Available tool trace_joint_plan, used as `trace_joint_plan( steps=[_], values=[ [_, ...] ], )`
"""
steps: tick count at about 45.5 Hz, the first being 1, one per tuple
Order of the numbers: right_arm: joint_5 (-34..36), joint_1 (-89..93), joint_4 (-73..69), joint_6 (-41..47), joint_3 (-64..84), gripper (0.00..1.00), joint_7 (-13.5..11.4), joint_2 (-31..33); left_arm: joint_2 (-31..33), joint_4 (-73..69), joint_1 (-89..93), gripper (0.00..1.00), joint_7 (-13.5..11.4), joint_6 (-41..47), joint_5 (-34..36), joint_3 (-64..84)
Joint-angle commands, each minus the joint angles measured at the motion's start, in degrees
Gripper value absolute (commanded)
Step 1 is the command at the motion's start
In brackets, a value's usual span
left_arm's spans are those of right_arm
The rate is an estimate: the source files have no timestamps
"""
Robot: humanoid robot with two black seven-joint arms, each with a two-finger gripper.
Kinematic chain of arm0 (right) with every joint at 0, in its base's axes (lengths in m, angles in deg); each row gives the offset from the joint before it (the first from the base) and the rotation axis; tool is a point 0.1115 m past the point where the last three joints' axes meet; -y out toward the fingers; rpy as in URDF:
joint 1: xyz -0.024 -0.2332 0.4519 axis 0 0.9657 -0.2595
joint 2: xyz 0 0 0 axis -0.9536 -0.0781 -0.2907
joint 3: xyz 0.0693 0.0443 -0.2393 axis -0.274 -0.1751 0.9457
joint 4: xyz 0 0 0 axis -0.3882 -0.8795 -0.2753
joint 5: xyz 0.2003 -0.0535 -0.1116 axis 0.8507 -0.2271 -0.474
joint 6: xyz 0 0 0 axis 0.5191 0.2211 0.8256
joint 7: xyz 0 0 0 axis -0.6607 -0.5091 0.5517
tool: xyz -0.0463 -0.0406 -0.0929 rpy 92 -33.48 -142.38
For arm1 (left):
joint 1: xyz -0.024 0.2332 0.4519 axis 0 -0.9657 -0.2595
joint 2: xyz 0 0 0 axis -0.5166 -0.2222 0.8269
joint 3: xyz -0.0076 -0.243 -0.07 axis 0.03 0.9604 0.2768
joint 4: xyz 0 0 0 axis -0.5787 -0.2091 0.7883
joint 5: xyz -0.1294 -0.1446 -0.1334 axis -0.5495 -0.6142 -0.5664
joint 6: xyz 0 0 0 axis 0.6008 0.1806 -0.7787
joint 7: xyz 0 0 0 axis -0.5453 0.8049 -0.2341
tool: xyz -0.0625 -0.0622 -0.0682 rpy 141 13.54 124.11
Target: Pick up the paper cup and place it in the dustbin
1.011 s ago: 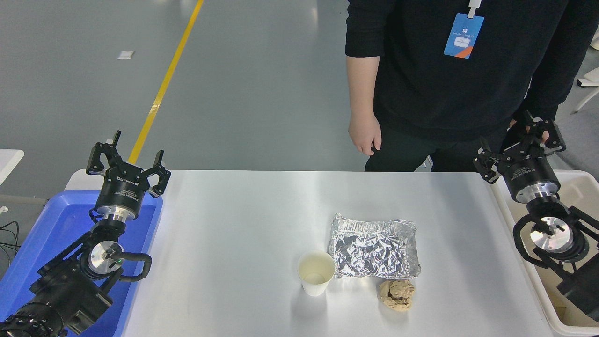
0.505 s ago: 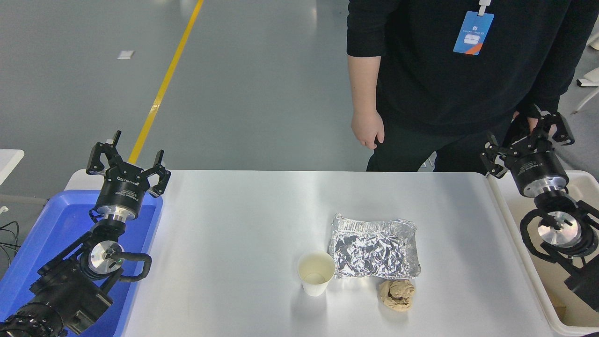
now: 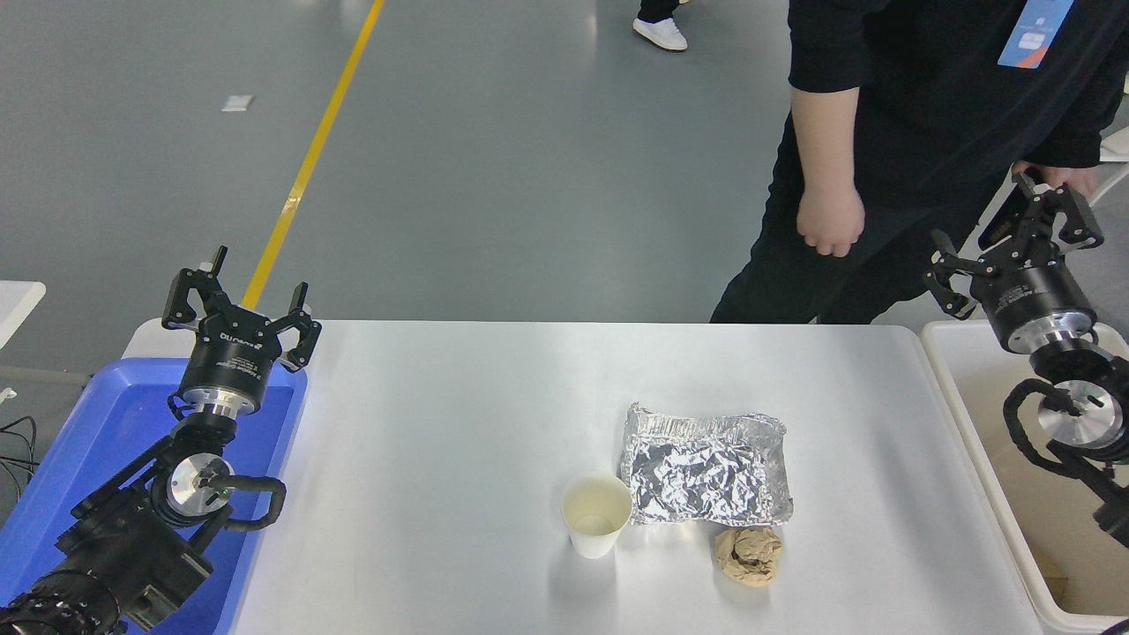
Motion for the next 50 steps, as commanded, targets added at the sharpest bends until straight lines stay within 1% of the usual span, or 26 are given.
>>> trace_joint_plan(
  steps=[1, 7, 14, 18, 20, 27, 30, 34, 40, 46, 50],
  values=[
    [0.75, -12.08, 0.32, -0.25, 18.84, 1.0, -0.26, 5.08, 0.0, 0.08, 0.03, 0.98, 0.0, -0.02, 0.01, -0.07],
    [1.01, -21.66, 0.32, -0.43, 34.39, 1.0, -0.35, 6.67, 0.0, 0.0, 0.03, 0.98, 0.0, -0.02, 0.01, 0.01],
    [1.19, -30.89, 0.32, -0.69, 50.13, 1.0, -0.43, 6.05, 0.0, 0.08, 0.03, 0.98, 0.0, -0.02, 0.01, 0.01],
    [1.45, -34.59, 0.32, -0.69, 55.68, 1.0, -1.66, 5.18, 0.0, 0.0, 0.03, 0.98, 0.0, -0.02, 0.01, 0.01],
    [1.71, -35.99, 0.24, -0.69, 58.57, 1.0, -3.15, 4.3, 0.0, 0.08, 0.03, 0.98, 0.09, -0.02, 0.01, 0.01],
    [1.71, -44.6, 0.24, -0.08, 74.47, 1.0, -11.85, 0.26, 0.0, 0.08, 0.03, 0.98, 0.09, -0.02, 0.01, -0.07],
    [1.71, -49.35, 0.24, 0.01, 83.08, 1.0, -13.61, -2.64, 0.0, 0.08, 0.03, 0.98, 0.09, -0.02, 0.01, -0.07],
    [1.71, -55.24, 0.24, 0.27, 94.68, 1.0, -13.97, -6.94, 0.0, 0.0, 0.03, 0.98, 0.09, -0.02, 0.01, -0.07],
    [1.71, -61.13, -0.38, 1.06, 109.46, 1.0, -13.79, -14.06, 0.0, 0.0, 0.03, 0.98, 0.09, -0.02, 0.01, 0.01],
    [1.63, -65.52, -1.87, 3.61, 115.45, 1.0, -13.79, -19.34, 0.0, 0.0, 0.03, 0.98, 0.09, -0.02, 0.01, -0.07],
    [1.45, -69.21, -4.15, 8.43, 115.89, 1.0, -13.79, -21.98, 0.0, 0.08, 0.03, 0.98, 0.09, -0.02, 0.01, -0.07]
  ],
)
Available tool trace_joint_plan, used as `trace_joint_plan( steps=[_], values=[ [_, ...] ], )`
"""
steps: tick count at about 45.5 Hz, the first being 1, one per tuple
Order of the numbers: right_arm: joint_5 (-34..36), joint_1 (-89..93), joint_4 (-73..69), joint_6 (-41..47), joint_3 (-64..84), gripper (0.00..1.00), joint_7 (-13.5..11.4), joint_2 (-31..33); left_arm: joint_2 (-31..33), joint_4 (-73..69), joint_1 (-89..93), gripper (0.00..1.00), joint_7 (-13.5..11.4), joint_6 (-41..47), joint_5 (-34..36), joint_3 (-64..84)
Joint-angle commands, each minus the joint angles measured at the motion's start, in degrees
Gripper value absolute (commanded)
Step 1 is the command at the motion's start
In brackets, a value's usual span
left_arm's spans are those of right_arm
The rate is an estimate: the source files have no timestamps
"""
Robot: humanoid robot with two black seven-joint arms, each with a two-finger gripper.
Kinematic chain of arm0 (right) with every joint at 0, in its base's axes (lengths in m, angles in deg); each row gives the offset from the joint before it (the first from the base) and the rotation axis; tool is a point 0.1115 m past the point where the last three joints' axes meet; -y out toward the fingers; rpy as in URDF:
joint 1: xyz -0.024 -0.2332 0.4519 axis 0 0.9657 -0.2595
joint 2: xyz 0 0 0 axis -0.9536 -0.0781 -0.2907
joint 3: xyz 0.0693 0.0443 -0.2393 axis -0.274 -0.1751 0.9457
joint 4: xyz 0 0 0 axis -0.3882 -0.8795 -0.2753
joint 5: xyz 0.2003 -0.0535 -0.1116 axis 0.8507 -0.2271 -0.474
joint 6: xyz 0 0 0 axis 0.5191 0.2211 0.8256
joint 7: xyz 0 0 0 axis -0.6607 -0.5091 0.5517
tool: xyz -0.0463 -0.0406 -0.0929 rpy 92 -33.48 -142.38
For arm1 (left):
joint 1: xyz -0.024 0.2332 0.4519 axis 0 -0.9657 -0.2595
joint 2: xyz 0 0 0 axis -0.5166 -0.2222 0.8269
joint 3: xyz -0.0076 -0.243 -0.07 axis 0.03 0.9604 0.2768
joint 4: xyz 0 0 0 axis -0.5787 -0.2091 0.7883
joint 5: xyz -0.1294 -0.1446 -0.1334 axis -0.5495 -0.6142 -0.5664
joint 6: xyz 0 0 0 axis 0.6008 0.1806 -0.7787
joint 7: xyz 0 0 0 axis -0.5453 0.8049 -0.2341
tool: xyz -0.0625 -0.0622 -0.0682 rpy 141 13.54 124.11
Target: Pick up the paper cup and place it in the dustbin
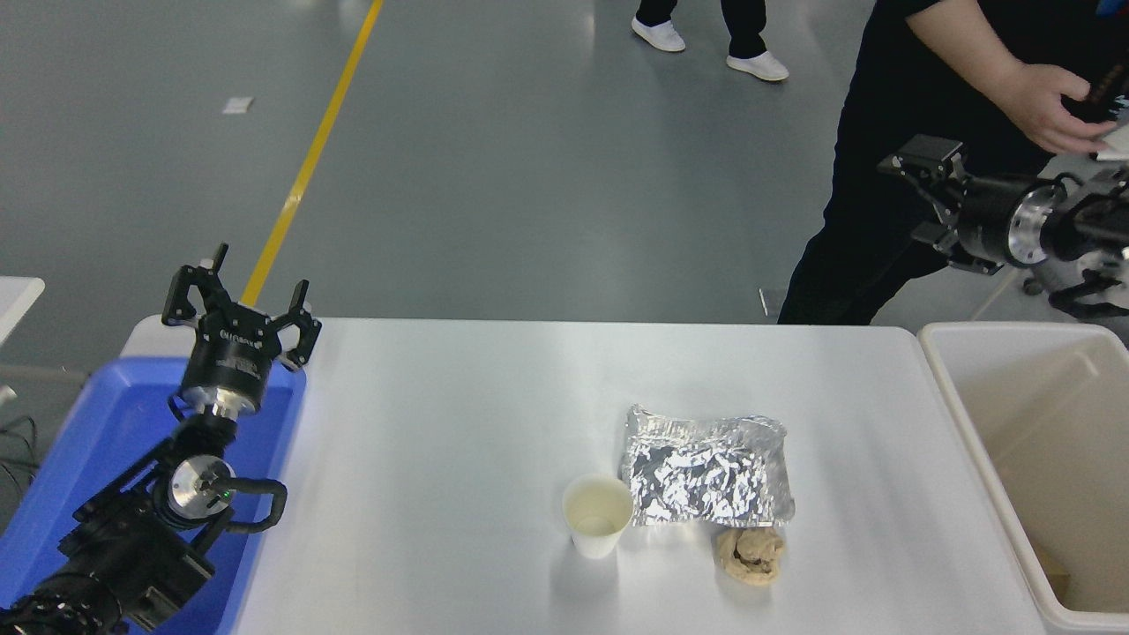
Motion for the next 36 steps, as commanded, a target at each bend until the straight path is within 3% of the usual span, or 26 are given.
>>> trace_joint_plan(
  steps=[1, 20, 27, 36],
  values=[
    [-0.28, -11.59, -3.89, 7.92, 13.09, 1.0, -0.93, -9.62, 0.0, -0.03, 0.0, 0.98, 0.0, 0.01, -0.01, -0.01],
    [-0.45, -27.15, -15.94, 24.97, 11.42, 1.0, -0.93, -24.47, 0.09, 0.06, 0.0, 0.98, 0.0, 0.01, -0.01, -0.01],
    [-0.1, -28.39, -16.03, 30.96, 8.26, 1.0, -1.02, -24.75, 0.0, 0.06, 0.0, 0.98, 0.0, 0.01, -0.01, -0.01],
    [-0.37, -27.6, -16.11, 31.14, 0.97, 1.0, -0.93, -24.75, 0.09, -0.03, 0.0, 0.98, 0.0, 0.01, -0.01, -0.01]
  ],
)
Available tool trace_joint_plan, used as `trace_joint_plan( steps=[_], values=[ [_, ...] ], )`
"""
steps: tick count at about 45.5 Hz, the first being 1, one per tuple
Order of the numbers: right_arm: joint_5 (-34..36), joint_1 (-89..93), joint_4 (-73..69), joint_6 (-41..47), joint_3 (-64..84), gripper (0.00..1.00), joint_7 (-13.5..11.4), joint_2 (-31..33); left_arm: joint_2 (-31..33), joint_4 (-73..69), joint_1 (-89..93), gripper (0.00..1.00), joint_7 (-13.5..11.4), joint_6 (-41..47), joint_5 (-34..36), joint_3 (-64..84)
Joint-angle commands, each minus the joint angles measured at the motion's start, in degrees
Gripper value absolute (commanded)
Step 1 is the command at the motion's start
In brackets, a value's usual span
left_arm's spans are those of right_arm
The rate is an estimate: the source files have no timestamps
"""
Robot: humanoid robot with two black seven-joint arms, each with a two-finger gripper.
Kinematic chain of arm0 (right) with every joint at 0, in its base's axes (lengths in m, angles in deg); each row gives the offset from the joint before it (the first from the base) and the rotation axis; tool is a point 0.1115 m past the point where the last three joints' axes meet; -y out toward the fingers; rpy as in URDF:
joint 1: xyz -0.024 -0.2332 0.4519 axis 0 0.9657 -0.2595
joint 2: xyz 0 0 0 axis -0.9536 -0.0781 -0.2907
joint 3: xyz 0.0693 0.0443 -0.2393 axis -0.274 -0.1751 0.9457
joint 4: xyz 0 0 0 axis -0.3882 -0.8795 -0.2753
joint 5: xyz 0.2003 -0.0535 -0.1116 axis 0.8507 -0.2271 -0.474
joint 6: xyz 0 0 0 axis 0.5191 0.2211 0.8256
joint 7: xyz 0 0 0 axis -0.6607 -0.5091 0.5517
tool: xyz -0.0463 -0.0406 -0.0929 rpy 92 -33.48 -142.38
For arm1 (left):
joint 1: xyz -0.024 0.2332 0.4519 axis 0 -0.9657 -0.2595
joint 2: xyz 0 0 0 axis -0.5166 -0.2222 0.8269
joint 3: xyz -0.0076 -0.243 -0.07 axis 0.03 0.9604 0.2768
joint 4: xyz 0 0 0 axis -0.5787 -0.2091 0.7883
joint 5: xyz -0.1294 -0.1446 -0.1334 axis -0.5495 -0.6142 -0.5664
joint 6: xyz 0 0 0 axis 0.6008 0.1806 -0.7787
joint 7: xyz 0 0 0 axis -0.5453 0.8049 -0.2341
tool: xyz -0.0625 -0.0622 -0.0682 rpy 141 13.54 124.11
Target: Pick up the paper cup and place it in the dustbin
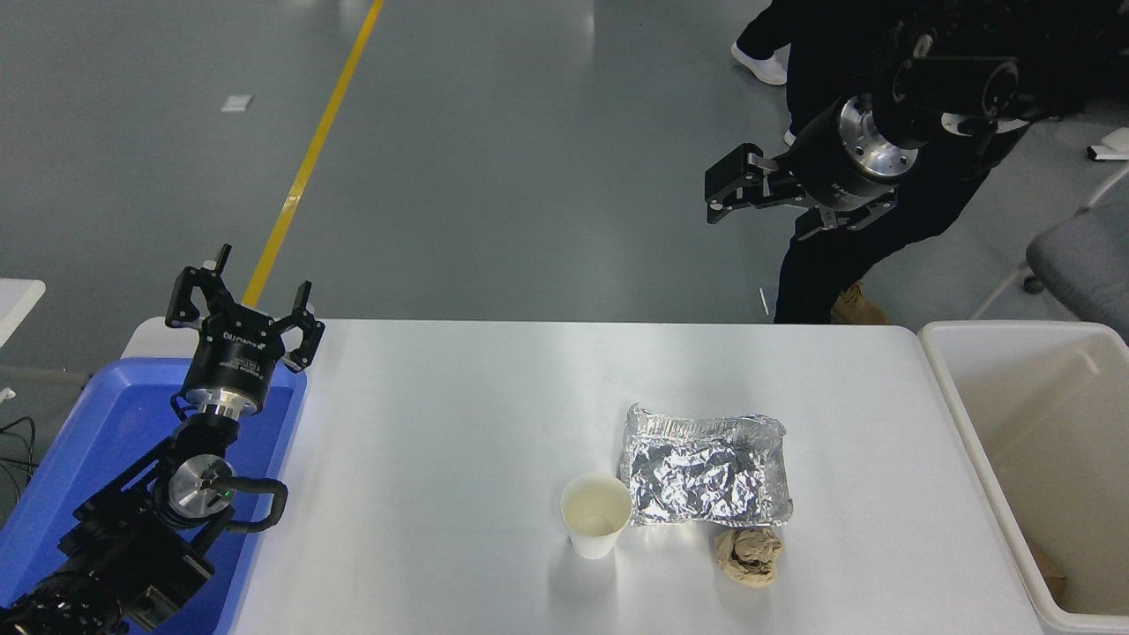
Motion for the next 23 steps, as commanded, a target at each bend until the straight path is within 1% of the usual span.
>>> trace_joint_plan(
  steps=[1, 11, 19, 23],
  values=[
    [-0.22, -0.85, -1.13, 3.45, -7.51, 1.0, 0.05, -1.63, -0.07, 0.04, 0.01, 0.98, 0.0, 0.0, -0.02, 0.01],
    [-1.62, 5.04, -0.43, 3.45, -15.43, 1.0, -0.04, -1.63, 0.01, -0.05, 0.01, 0.98, 0.0, 0.0, -0.02, 0.01],
    [-8.04, 9.7, 0.1, 3.45, -17.37, 1.0, -0.04, -1.63, 0.01, -0.05, 0.01, 0.98, 0.0, 0.0, -0.02, 0.01],
    [-9.89, 11.45, 0.71, 3.01, -17.37, 1.0, -0.04, -1.63, 0.01, 0.04, 0.01, 0.98, 0.0, 0.0, -0.02, 0.01]
  ],
)
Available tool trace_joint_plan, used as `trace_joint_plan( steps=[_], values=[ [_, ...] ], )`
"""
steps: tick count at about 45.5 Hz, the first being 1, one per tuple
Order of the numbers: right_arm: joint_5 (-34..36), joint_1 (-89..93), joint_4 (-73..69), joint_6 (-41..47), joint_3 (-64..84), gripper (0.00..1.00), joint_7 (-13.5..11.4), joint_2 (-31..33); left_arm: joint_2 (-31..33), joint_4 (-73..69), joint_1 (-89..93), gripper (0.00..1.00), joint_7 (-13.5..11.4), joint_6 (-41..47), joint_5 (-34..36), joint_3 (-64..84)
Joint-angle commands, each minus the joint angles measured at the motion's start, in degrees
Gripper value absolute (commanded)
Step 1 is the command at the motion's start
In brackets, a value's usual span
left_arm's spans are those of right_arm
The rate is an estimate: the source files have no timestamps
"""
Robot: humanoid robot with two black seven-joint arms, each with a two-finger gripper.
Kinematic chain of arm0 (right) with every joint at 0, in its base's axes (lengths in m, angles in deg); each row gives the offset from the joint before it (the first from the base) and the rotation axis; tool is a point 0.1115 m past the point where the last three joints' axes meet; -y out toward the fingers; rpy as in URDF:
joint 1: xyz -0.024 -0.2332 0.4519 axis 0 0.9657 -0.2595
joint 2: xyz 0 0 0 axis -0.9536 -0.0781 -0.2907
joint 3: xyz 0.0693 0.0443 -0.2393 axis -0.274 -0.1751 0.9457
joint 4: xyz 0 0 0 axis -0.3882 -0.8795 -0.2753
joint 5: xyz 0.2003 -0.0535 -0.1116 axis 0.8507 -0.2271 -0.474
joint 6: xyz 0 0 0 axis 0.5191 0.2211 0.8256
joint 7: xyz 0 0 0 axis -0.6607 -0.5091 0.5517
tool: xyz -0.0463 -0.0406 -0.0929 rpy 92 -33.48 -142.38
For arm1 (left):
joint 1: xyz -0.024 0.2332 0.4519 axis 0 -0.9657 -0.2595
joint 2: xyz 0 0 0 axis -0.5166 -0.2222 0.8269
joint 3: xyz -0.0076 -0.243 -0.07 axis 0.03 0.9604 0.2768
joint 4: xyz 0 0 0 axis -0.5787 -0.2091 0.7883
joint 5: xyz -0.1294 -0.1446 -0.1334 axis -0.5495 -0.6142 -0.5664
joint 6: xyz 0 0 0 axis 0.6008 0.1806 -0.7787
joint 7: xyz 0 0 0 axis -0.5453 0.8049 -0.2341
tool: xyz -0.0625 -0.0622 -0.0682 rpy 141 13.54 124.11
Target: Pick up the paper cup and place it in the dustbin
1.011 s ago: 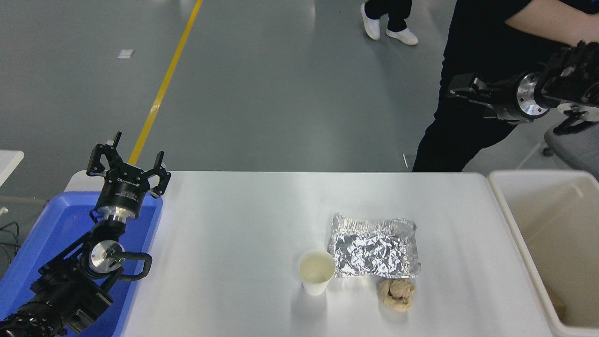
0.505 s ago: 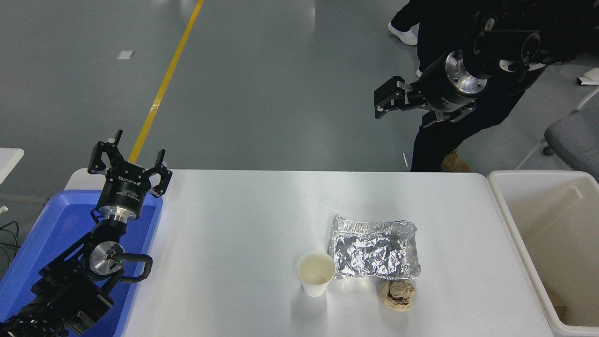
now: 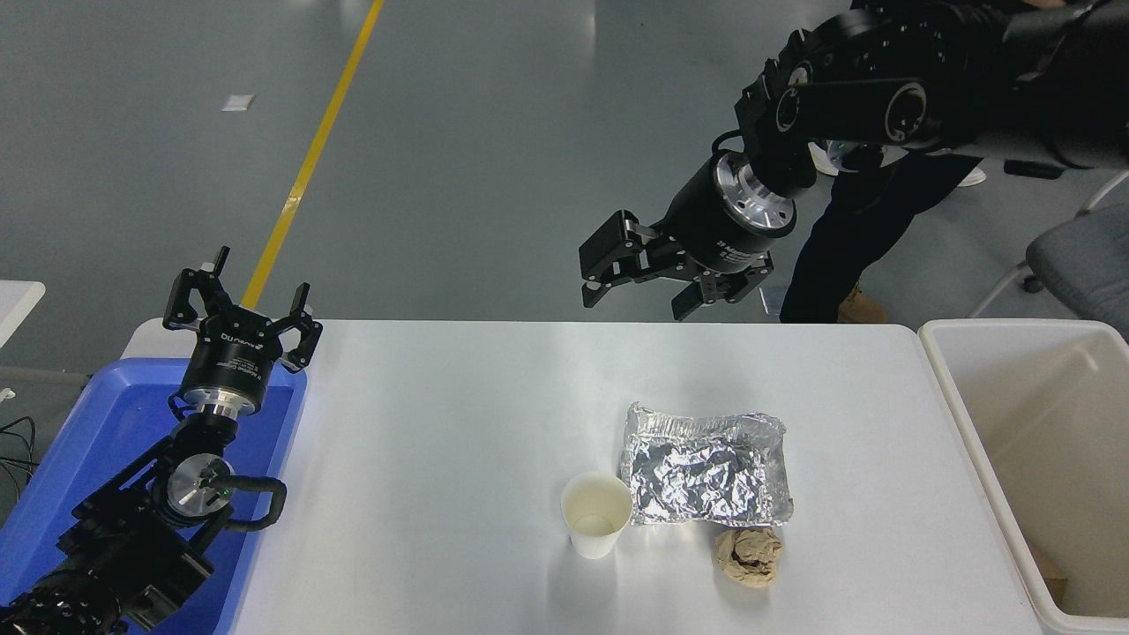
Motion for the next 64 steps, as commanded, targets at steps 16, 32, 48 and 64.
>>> trace_joint_plan(
  steps=[16, 32, 48, 64],
  values=[
    [-10.09, 13.22, 4.21, -1.43, -3.09, 1.0, -0.11, -0.15, -0.07, -0.01, 0.0, 0.98, 0.0, 0.0, 0.0, 0.09],
    [-12.12, 20.17, 5.53, -2.22, -3.35, 1.0, -0.03, -0.15, 0.01, -0.01, 0.0, 0.98, 0.0, 0.0, 0.0, 0.09],
    [-15.54, 29.3, 10.98, -2.83, -4.67, 1.0, -0.03, -0.15, -0.07, -0.01, -0.09, 0.98, 0.0, 0.0, 0.0, 0.09],
    [-15.55, 34.93, 13.62, -4.06, -11.44, 1.0, -0.03, -0.15, 0.01, -0.01, 0.0, 0.98, 0.0, 0.0, 0.0, 0.09]
  ],
)
